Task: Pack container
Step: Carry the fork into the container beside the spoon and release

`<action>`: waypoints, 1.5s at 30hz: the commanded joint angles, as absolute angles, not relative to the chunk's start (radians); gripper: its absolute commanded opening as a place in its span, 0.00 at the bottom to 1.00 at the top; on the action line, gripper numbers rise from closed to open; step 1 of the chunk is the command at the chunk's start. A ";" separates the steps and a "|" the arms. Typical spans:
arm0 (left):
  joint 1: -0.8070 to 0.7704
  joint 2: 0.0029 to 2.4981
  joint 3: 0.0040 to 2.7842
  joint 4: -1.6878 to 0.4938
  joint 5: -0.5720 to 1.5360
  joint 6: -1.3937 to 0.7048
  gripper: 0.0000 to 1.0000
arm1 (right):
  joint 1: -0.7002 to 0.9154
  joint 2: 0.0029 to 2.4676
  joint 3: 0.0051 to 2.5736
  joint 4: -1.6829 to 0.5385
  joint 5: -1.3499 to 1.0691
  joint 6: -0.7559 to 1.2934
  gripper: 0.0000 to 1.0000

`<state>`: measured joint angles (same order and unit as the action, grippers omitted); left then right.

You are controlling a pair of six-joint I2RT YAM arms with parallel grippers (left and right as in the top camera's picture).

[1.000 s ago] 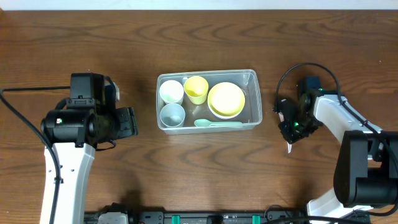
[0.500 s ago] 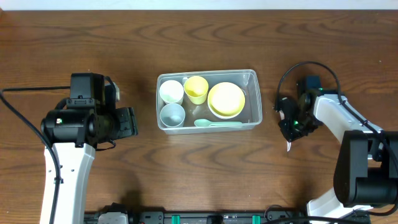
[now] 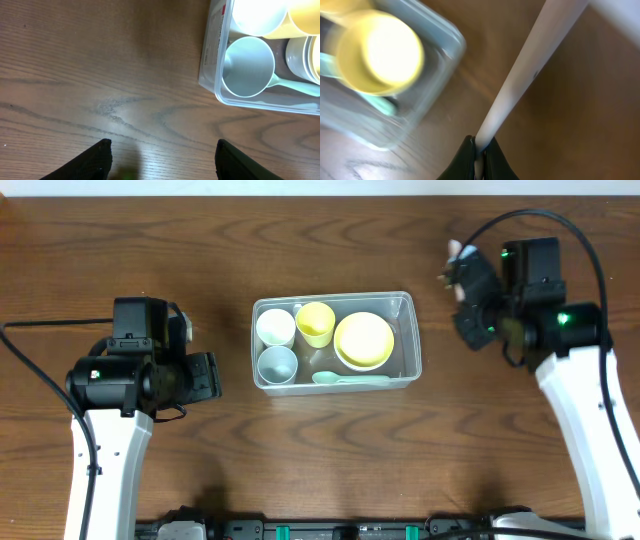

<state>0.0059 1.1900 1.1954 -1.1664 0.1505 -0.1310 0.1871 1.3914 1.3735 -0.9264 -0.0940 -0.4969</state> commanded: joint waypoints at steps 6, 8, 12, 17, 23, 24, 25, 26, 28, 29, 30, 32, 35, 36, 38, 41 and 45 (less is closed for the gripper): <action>0.011 1.182 1.194 -1.162 0.142 -0.133 0.66 | 0.512 1.444 1.373 -0.931 -0.102 -0.793 0.01; 0.011 1.182 1.194 -1.162 0.142 -0.133 0.67 | 0.570 1.484 1.373 -0.930 -0.102 -0.864 0.01; 0.011 1.182 1.194 -1.162 0.142 -0.133 0.66 | 0.631 1.584 1.373 -0.931 -0.102 -0.956 0.01; 0.011 1.182 1.194 -1.162 0.142 -0.133 0.66 | 0.654 1.697 1.373 -0.931 -0.102 -0.959 0.01; 0.011 1.182 1.194 -1.162 0.142 -0.133 0.66 | 0.655 1.755 1.373 -0.937 -0.102 -0.958 0.01; 0.011 1.182 1.194 -1.162 0.142 -0.133 0.66 | 0.655 1.755 1.372 -0.936 -0.102 -0.958 0.01; 0.011 1.182 1.194 -1.161 0.142 -0.133 0.66 | 0.655 1.755 1.372 -0.934 -0.101 -0.958 0.01; 0.011 1.182 1.194 -1.161 0.142 -0.133 0.66 | 0.654 1.755 1.373 -0.934 -0.101 -0.958 0.01; 0.011 1.182 1.194 -1.158 0.142 -0.133 0.66 | 0.653 1.754 1.373 -0.935 -0.100 -0.958 0.02; 0.011 1.182 1.194 -1.158 0.142 -0.133 0.66 | 0.653 1.755 1.373 -0.935 -0.096 -0.958 0.07; 0.011 1.182 1.194 -1.158 0.142 -0.133 0.67 | 0.653 1.755 1.373 -0.935 -0.092 -0.958 0.16; 0.011 1.182 1.194 -1.157 0.142 -0.133 0.66 | 0.653 1.755 1.372 -0.936 -0.080 -0.957 0.19; 0.011 1.182 1.194 -1.156 0.142 -0.133 0.66 | 0.653 1.755 1.373 -0.936 -0.075 -0.943 0.29; 0.011 1.182 1.194 -1.155 0.142 -0.133 0.67 | 0.653 1.754 1.372 -0.936 -0.075 -0.943 0.29; 0.011 1.182 1.194 -1.154 0.142 -0.133 0.66 | 0.653 1.755 1.373 -0.936 -0.075 -0.943 0.29; 0.011 1.182 1.194 -1.154 0.142 -0.133 0.66 | 0.653 1.754 1.373 -0.934 -0.075 -0.940 0.24; 0.011 1.182 1.194 -1.150 0.142 -0.133 0.67 | 0.641 1.752 1.373 -0.888 -0.075 -0.794 0.21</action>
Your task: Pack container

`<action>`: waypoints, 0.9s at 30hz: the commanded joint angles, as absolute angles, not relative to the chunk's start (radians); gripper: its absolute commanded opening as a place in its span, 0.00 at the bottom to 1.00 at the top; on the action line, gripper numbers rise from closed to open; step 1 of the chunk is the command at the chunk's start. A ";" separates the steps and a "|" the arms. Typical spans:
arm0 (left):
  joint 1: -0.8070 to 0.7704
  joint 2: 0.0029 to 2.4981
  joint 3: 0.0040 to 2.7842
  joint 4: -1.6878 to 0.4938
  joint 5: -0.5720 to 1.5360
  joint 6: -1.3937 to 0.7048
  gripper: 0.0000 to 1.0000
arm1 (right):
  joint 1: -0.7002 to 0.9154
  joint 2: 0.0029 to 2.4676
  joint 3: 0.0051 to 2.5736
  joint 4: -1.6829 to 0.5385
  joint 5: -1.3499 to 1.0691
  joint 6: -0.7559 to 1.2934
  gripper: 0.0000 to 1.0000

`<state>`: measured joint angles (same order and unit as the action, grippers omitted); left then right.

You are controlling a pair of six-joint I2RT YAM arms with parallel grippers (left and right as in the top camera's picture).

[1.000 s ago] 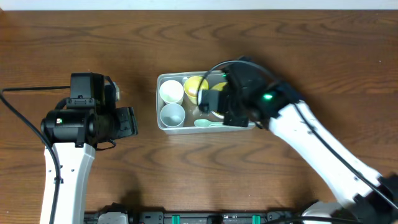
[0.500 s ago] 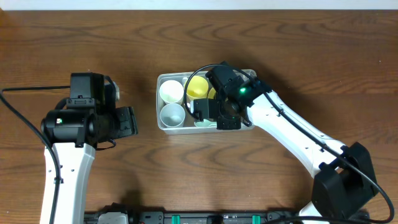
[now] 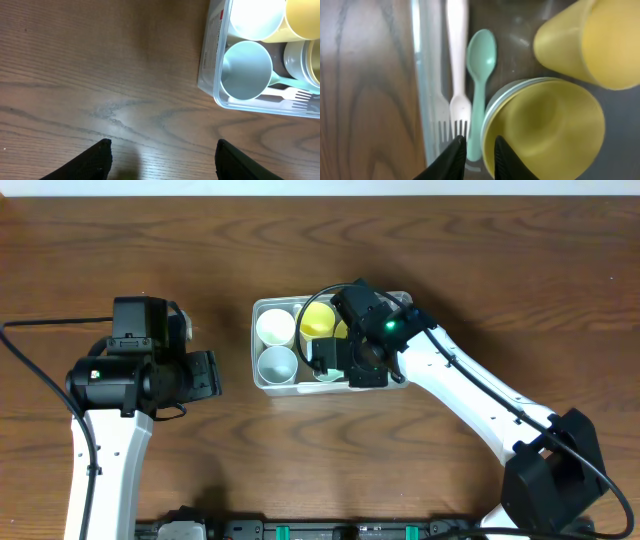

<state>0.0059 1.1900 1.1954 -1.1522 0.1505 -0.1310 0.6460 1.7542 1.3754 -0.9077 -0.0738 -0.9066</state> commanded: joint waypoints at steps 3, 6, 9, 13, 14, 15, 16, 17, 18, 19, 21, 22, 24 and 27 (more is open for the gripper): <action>0.009 1.182 1.195 -1.140 0.142 -0.133 0.67 | 0.613 1.723 1.375 -0.818 -0.075 -0.628 0.21; 0.009 1.182 1.204 -1.124 0.142 -0.127 0.67 | 0.550 1.659 1.375 -0.735 -0.075 -0.429 0.25; -0.005 1.182 1.227 -1.112 0.131 -0.084 0.77 | 0.435 1.580 1.375 -0.684 -0.075 -0.186 0.47; -0.058 1.184 1.266 -1.072 0.067 -0.069 0.91 | 0.237 1.494 1.375 -0.717 -0.081 0.057 0.69; -0.073 1.188 1.274 -1.059 0.067 -0.059 0.94 | 0.191 1.479 1.375 -0.736 -0.088 0.074 0.71; -0.092 1.195 1.284 -1.045 0.067 -0.051 0.98 | 0.149 1.468 1.375 -0.755 -0.094 0.074 0.72; -0.108 1.203 1.292 -1.033 0.066 -0.041 0.98 | 0.116 1.462 1.375 -0.771 -0.098 0.074 0.75; -0.124 1.216 1.300 -1.020 0.062 -0.038 0.98 | 0.083 1.459 1.375 -0.786 -0.101 0.074 0.78; -0.134 1.224 1.304 -1.011 0.059 -0.038 0.98 | 0.058 1.457 1.375 -0.801 -0.107 0.074 0.82; -0.144 1.237 1.306 -0.996 0.059 -0.038 0.97 | 0.036 1.457 1.375 -0.814 -0.110 0.074 0.86; -0.146 1.259 1.306 -0.976 0.059 -0.038 0.98 | 0.001 1.458 1.374 -0.845 -0.109 0.069 0.95; -0.144 1.271 1.306 -0.973 0.059 -0.038 0.98 | -0.012 1.458 1.374 -0.858 -0.109 0.059 0.99; -0.141 1.289 1.306 -0.974 0.059 -0.038 0.98 | -0.027 1.458 1.374 -0.874 -0.104 0.051 0.99; -0.141 1.308 1.306 -0.976 0.059 -0.037 0.98 | -0.031 1.458 1.374 -0.897 -0.074 0.053 0.99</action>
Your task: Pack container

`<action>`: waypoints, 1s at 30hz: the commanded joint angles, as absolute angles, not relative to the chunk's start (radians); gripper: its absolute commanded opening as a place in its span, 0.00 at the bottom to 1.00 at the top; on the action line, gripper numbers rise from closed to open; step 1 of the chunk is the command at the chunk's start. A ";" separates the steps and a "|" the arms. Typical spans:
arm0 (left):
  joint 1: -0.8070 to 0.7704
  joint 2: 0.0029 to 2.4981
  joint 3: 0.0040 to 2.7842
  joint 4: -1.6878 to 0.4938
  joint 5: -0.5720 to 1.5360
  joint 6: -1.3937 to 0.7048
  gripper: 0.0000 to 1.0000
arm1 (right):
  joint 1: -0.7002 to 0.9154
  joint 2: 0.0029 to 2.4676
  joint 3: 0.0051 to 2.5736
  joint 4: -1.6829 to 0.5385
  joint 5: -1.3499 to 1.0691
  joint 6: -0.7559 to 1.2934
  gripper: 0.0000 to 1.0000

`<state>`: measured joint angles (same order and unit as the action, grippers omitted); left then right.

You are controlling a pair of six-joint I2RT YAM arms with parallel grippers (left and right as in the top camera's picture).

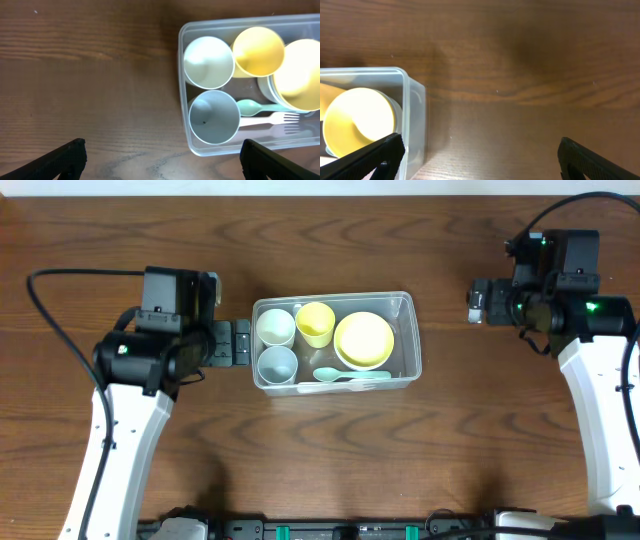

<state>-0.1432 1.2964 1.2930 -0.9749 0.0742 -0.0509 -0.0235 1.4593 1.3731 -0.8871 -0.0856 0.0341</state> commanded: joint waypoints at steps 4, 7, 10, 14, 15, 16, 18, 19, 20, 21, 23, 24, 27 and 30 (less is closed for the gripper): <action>-0.141 1.297 1.306 -0.995 0.060 -0.016 0.98 | -0.030 1.444 1.374 -0.951 0.002 0.157 0.99; -0.141 1.251 1.298 -1.000 0.060 -0.021 0.98 | -0.024 1.406 1.374 -0.992 0.064 0.208 0.99; -0.141 1.164 1.267 -0.991 0.060 -0.020 0.98 | -0.001 1.338 1.367 -1.010 0.087 0.233 0.99; -0.141 1.006 1.194 -0.981 0.060 -0.020 0.98 | 0.054 1.222 1.319 -1.011 0.137 0.270 0.99; -0.141 0.955 1.167 -0.977 0.060 -0.020 0.98 | 0.076 1.183 1.292 -1.009 0.169 0.287 0.99; -0.141 0.907 1.140 -0.973 0.060 -0.021 0.98 | 0.098 1.145 1.261 -1.000 0.194 0.300 0.99; -0.141 0.793 1.073 -0.962 0.060 -0.028 0.98 | 0.145 1.062 1.184 -0.975 0.234 0.319 0.99; -0.141 0.741 1.041 -0.958 0.060 -0.033 0.98 | 0.170 1.014 1.137 -0.963 0.249 0.332 0.99; -0.141 0.682 1.005 -0.956 0.059 -0.044 0.98 | 0.194 0.966 1.087 -0.953 0.261 0.349 0.99; -0.141 0.623 0.970 -0.956 0.059 -0.060 0.98 | 0.216 0.914 1.036 -0.945 0.263 0.365 0.99; -0.141 0.531 0.916 -0.962 0.059 -0.091 0.98 | 0.246 0.823 0.950 -0.939 0.262 0.398 0.99; -0.141 0.483 0.887 -0.966 0.059 -0.114 0.98 | 0.260 0.769 0.902 -0.935 0.262 0.408 0.99; -0.141 0.390 0.830 -0.976 0.059 -0.169 0.98 | 0.278 0.644 0.802 -0.928 0.266 0.407 0.99; -0.141 0.346 0.798 -0.980 0.060 -0.178 0.98 | 0.278 0.561 0.747 -0.933 0.266 0.404 0.99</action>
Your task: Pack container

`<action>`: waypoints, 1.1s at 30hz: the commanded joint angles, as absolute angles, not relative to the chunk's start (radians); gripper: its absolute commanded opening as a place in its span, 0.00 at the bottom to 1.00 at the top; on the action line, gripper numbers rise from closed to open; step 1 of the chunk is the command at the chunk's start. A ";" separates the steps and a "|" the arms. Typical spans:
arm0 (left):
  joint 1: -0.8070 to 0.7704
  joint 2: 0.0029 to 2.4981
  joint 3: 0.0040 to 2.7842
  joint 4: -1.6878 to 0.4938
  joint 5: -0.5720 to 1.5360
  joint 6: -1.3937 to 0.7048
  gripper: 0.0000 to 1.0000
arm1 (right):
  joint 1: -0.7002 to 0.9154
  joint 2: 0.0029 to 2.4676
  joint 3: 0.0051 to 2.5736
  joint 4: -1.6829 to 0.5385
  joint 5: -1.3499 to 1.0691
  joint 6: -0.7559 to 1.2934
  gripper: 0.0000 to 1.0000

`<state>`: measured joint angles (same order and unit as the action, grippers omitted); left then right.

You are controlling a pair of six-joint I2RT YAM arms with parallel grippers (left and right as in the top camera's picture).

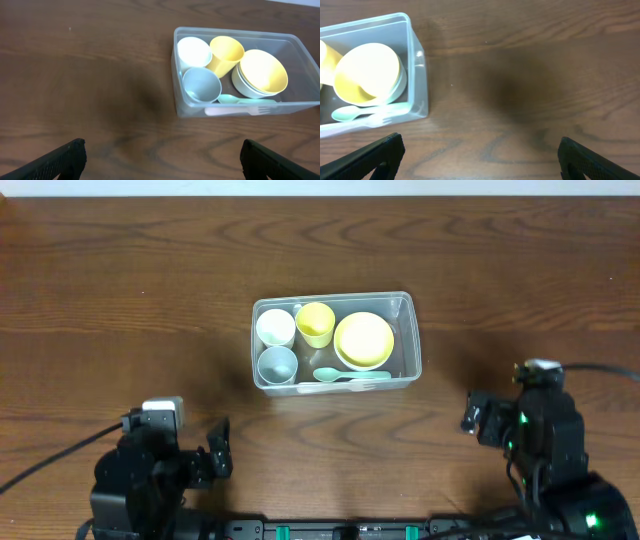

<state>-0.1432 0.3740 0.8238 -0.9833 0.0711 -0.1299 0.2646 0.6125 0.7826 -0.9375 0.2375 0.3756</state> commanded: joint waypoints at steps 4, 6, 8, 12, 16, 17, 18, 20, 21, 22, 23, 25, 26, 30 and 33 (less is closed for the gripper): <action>-0.141 0.346 0.793 -0.958 0.060 -0.190 0.98 | 0.278 0.521 0.722 -0.936 0.219 0.405 0.99; -0.141 0.346 0.793 -0.963 0.060 -0.189 0.98 | 0.278 0.522 0.722 -0.938 0.199 0.404 0.99; -0.141 0.346 0.792 -0.974 0.060 -0.189 0.98 | 0.278 0.522 0.722 -0.939 0.198 0.404 0.99; -0.141 0.346 0.792 -0.992 0.060 -0.189 0.98 | 0.278 0.523 0.722 -0.939 0.198 0.404 0.99; -0.141 0.346 0.792 -0.993 0.060 -0.189 0.98 | 0.278 0.523 0.722 -0.939 0.198 0.404 0.99; -0.141 0.346 0.792 -0.993 0.060 -0.189 0.98 | 0.278 0.523 0.722 -0.939 0.198 0.404 0.99; -0.141 0.346 0.792 -0.993 0.060 -0.189 0.98 | 0.278 0.523 0.722 -0.939 0.198 0.404 0.99; -0.141 0.347 0.792 -0.993 0.060 -0.189 0.98 | 0.278 0.523 0.722 -0.943 0.203 0.403 0.99; -0.141 0.347 0.792 -0.993 0.060 -0.189 0.98 | 0.278 0.523 0.722 -0.956 0.219 0.403 0.99; -0.141 0.346 0.792 -0.993 0.060 -0.189 0.98 | 0.278 0.523 0.722 -0.976 0.253 0.403 0.99; -0.141 0.346 0.792 -0.993 0.060 -0.189 0.98 | 0.278 0.523 0.722 -0.996 0.293 0.403 0.99; -0.141 0.346 0.792 -0.993 0.060 -0.189 0.98 | 0.278 0.521 0.722 -1.029 0.311 0.403 0.99; -0.141 0.346 0.792 -0.993 0.060 -0.189 0.98 | 0.278 0.519 0.722 -1.041 0.311 0.403 0.99; -0.141 0.346 0.792 -0.993 0.060 -0.189 0.98 | 0.276 0.467 0.721 -1.052 0.315 0.403 0.99; -0.141 0.346 0.792 -0.993 0.060 -0.189 0.98 | 0.273 0.386 0.709 -1.002 0.315 0.386 0.99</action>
<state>-0.1432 0.3492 0.7940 -0.9909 0.0711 -0.1837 0.2699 0.4477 0.7216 -1.0248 0.2878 0.3866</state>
